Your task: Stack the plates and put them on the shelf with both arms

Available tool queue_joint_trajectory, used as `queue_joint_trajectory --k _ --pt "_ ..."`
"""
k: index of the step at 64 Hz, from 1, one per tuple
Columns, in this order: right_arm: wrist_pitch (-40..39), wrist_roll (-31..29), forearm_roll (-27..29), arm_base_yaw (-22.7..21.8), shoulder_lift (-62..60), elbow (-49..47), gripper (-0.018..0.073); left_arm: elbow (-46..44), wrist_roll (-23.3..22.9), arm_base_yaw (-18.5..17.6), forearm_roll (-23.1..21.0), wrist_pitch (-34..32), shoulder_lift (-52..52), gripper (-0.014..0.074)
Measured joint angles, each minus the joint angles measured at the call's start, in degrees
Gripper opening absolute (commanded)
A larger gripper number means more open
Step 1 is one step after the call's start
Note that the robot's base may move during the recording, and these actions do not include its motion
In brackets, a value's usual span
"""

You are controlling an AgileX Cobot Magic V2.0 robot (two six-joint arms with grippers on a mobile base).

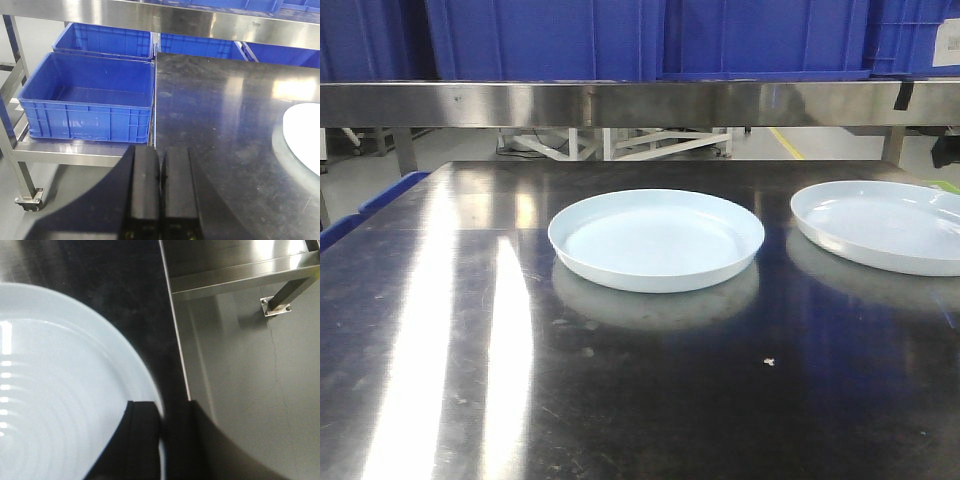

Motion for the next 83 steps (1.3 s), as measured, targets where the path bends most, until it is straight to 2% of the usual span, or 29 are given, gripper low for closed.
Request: queue_joint_trajectory --k 28,38,53,72,83 --pt "1.5 0.0 0.0 0.1 -5.5 -8.0 0.0022 0.0 0.0 0.0 0.0 0.0 0.0 0.0087" --pt "2.0 0.0 0.4 2.1 -9.0 -10.4 0.0022 0.0 0.0 0.0 0.0 0.0 0.0 0.0087" --pt "2.8 0.0 2.7 10.3 -10.0 -11.0 0.0022 0.0 0.0 0.0 0.0 0.0 0.0 0.0087" --pt "3.2 0.0 3.2 25.1 -8.4 -11.5 0.0022 0.0 0.0 0.0 0.0 0.0 0.0 0.0087" --pt "3.2 0.0 3.3 28.4 -6.5 -11.5 0.0022 0.0 0.0 0.0 0.0 0.0 0.0 0.0087"
